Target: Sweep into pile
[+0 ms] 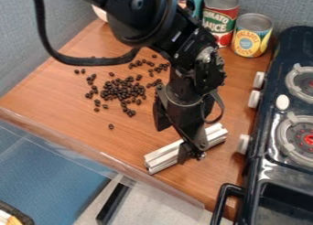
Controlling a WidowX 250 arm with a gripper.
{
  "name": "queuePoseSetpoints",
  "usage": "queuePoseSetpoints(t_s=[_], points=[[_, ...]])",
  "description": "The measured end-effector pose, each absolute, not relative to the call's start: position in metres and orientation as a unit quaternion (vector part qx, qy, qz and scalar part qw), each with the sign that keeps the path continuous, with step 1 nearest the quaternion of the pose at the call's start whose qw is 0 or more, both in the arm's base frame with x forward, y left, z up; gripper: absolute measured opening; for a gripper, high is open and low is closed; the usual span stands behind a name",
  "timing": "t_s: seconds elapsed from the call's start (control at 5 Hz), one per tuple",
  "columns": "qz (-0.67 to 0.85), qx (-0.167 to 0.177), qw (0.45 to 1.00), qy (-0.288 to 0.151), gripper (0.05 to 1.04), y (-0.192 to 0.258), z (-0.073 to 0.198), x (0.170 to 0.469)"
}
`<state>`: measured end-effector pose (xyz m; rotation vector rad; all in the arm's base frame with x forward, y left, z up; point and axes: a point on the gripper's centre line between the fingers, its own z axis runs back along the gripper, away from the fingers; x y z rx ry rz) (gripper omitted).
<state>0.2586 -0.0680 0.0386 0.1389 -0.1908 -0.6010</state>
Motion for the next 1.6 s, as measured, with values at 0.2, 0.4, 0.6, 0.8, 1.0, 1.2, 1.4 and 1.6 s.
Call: queuePoseSetpoints(t_s=[0.2, 0.4, 0.6, 0.8, 1.0, 1.2, 1.4, 1.6], points=[[-0.295, 0.069, 0.95, -0.08, 0.652, -0.067, 0.031, 0.256], [-0.299, 0.072, 0.949, -0.074, 0.352, -0.066, 0.025, 0.256], [-0.301, 0.076, 0.948, -0.072, 0.324, -0.065, 0.024, 0.256], [-0.292, 0.077, 0.951, -0.07, 0.324, -0.06, 0.023, 0.26], [-0.288, 0.082, 0.952, -0.06, 0.324, -0.056, 0.023, 0.264], [-0.262, 0.09, 0.958, -0.067, 0.324, -0.041, 0.024, 0.291], [-0.256, 0.096, 0.96, -0.063, 0.324, -0.029, 0.025, 0.309], [-0.256, 0.1, 0.96, -0.054, 0.324, -0.019, 0.026, 0.316]])
